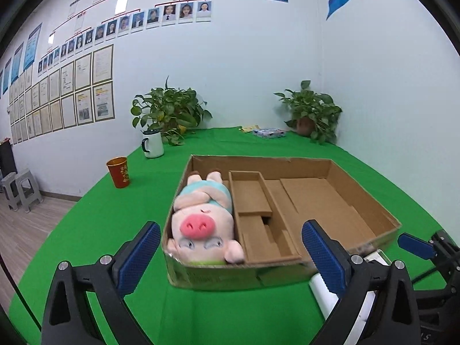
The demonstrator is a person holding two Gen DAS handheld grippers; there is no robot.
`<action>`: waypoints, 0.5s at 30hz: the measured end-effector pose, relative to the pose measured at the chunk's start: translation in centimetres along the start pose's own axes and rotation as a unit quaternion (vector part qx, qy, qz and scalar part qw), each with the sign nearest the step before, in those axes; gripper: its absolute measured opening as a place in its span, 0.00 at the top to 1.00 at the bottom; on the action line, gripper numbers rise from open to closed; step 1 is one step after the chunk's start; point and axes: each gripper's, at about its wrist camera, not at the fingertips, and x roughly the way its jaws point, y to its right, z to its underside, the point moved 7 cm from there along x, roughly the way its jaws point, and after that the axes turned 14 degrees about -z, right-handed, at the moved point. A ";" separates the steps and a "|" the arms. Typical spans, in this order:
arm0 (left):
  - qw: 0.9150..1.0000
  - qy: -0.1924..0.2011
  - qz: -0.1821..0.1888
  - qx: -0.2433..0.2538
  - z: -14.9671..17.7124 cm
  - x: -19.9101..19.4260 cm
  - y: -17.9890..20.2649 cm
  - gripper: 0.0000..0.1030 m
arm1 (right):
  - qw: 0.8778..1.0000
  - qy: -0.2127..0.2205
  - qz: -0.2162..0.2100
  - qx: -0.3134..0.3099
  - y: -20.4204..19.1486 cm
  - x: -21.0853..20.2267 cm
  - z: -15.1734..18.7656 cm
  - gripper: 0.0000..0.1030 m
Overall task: Organize objects
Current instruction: 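Withdraw the right tool toward the white hair dryer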
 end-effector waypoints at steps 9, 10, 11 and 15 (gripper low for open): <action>0.998 -0.060 0.023 -0.027 3.1 -1.5 0.7 0.79 | 1.000 0.013 0.006 0.017 0.9 -3.2 3.3 0.37; 0.998 -0.060 0.023 -0.022 3.3 -1.7 0.9 0.53 | 1.000 0.012 -0.001 0.022 0.9 -3.4 3.6 0.18; 0.998 -0.061 0.023 -0.020 3.5 -1.8 1.0 0.33 | 0.999 0.013 -0.010 0.029 1.0 -3.5 3.9 0.17; 0.995 -0.063 0.060 -0.042 3.7 -2.2 1.1 0.01 | 0.999 -0.008 -0.032 0.033 0.5 -3.7 5.8 0.17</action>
